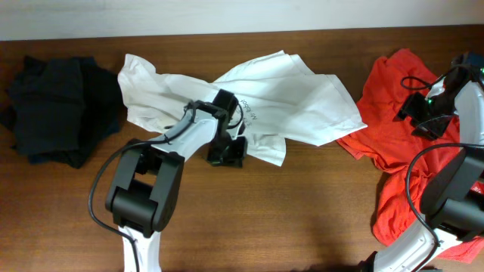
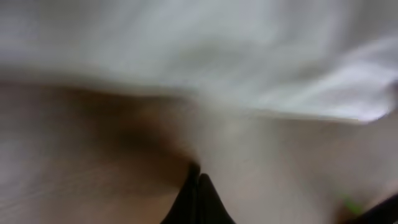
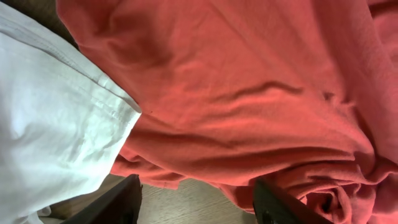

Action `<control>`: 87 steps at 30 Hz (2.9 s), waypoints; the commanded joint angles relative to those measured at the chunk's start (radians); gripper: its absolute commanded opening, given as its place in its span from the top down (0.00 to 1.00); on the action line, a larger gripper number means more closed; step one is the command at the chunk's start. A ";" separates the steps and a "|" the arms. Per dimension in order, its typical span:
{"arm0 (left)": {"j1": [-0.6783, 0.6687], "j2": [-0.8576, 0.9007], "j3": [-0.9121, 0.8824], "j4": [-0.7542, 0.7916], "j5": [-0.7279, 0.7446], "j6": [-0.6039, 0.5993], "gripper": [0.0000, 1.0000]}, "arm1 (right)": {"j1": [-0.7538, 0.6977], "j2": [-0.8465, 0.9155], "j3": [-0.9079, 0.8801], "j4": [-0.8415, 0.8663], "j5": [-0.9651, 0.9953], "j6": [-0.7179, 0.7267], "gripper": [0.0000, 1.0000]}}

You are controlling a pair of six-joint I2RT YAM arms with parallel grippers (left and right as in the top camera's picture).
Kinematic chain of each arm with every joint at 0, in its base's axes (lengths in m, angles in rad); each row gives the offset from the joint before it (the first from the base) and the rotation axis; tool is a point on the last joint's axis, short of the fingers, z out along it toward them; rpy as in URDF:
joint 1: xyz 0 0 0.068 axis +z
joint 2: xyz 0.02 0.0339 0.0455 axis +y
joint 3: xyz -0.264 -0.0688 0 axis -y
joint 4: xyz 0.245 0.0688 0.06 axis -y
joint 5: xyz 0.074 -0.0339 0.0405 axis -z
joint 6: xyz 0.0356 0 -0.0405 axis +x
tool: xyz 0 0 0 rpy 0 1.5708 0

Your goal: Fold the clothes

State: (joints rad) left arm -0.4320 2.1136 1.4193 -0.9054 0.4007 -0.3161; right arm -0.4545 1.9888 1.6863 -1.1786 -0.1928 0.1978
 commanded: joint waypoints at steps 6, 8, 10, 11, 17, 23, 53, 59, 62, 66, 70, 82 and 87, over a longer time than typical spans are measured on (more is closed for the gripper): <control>0.118 0.018 -0.019 0.068 0.135 -0.006 0.54 | 0.005 -0.007 0.016 -0.004 0.028 -0.010 0.34; 0.095 0.018 -0.019 0.091 0.138 -0.006 0.50 | 0.005 -0.007 0.016 -0.004 0.028 -0.010 0.34; 0.069 0.018 -0.019 0.121 0.127 -0.037 0.45 | 0.005 -0.006 0.016 -0.004 0.028 -0.010 0.33; 0.051 0.018 -0.019 0.159 0.113 -0.086 0.43 | 0.005 -0.006 0.016 -0.006 0.028 -0.010 0.34; 0.002 0.018 -0.023 0.222 -0.036 -0.244 0.43 | 0.005 -0.006 0.016 -0.028 0.047 -0.010 0.34; -0.048 0.019 -0.031 0.285 -0.168 -0.328 0.57 | 0.005 -0.006 0.016 -0.043 0.047 -0.010 0.34; 0.642 0.016 -0.034 -0.330 -0.505 -0.204 1.00 | 0.133 0.016 0.011 -0.045 0.012 -0.212 0.61; 0.666 0.012 -0.034 -0.298 -0.369 -0.201 1.00 | 0.190 0.112 -0.048 -0.033 -0.151 -0.381 0.67; 0.655 0.012 -0.034 -0.284 -0.362 -0.201 1.00 | 0.236 0.178 -0.078 0.022 -0.154 -0.388 0.67; 0.655 0.012 -0.034 -0.280 -0.362 -0.201 1.00 | 0.236 0.224 -0.078 0.069 -0.126 -0.380 0.67; 0.655 0.012 -0.034 -0.277 -0.362 -0.201 1.00 | 0.179 0.259 -0.078 0.120 -0.009 -0.322 0.66; 0.655 0.012 -0.034 -0.272 -0.362 -0.202 1.00 | -0.017 0.227 0.254 -0.120 -0.108 -0.187 0.36; 0.655 0.012 -0.034 -0.262 -0.362 -0.202 1.00 | 0.070 0.217 0.310 -0.341 -0.178 -0.227 0.16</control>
State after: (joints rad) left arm 0.2314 2.1036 1.3968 -1.2098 0.0025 -0.5308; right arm -0.4408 2.2253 1.9923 -1.4563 -0.2852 0.0124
